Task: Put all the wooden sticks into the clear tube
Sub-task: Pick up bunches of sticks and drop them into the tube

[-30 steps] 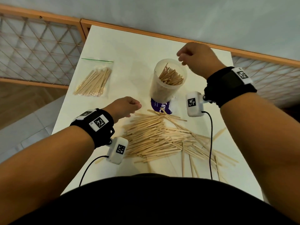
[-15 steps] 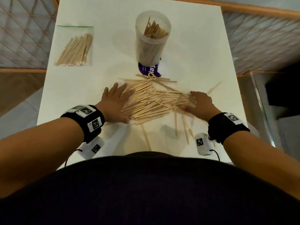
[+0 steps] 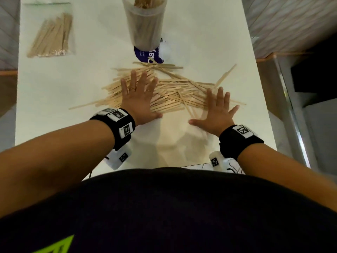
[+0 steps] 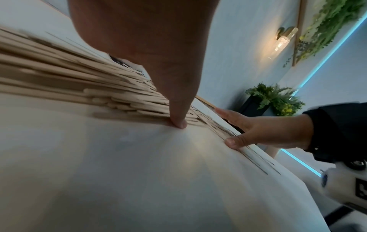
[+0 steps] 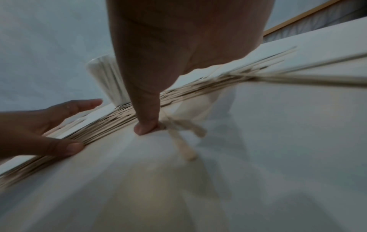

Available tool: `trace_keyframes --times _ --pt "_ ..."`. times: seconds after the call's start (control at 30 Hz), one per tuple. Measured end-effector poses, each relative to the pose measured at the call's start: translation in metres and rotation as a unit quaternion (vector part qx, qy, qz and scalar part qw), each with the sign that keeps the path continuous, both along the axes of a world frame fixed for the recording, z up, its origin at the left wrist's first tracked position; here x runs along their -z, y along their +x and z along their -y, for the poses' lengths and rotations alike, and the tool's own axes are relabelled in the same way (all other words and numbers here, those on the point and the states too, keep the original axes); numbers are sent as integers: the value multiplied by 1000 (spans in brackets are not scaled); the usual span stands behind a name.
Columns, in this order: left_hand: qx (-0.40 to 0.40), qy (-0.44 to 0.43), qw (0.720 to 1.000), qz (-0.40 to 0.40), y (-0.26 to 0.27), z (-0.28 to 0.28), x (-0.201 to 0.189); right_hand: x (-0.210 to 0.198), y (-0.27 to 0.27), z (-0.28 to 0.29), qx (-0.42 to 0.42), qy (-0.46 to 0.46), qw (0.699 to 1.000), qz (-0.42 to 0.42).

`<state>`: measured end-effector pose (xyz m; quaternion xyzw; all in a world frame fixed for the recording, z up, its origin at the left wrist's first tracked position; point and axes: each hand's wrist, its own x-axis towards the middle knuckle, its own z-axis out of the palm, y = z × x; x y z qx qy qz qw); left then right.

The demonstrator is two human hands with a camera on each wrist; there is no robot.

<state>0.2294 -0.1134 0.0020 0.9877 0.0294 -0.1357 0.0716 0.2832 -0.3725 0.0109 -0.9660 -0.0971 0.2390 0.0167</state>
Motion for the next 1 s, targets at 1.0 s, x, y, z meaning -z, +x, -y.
trace_keyframes --times 1.0 --pt "-167 -92 980 52 12 -44 -44 -16 64 -35 -10 179 982 60"
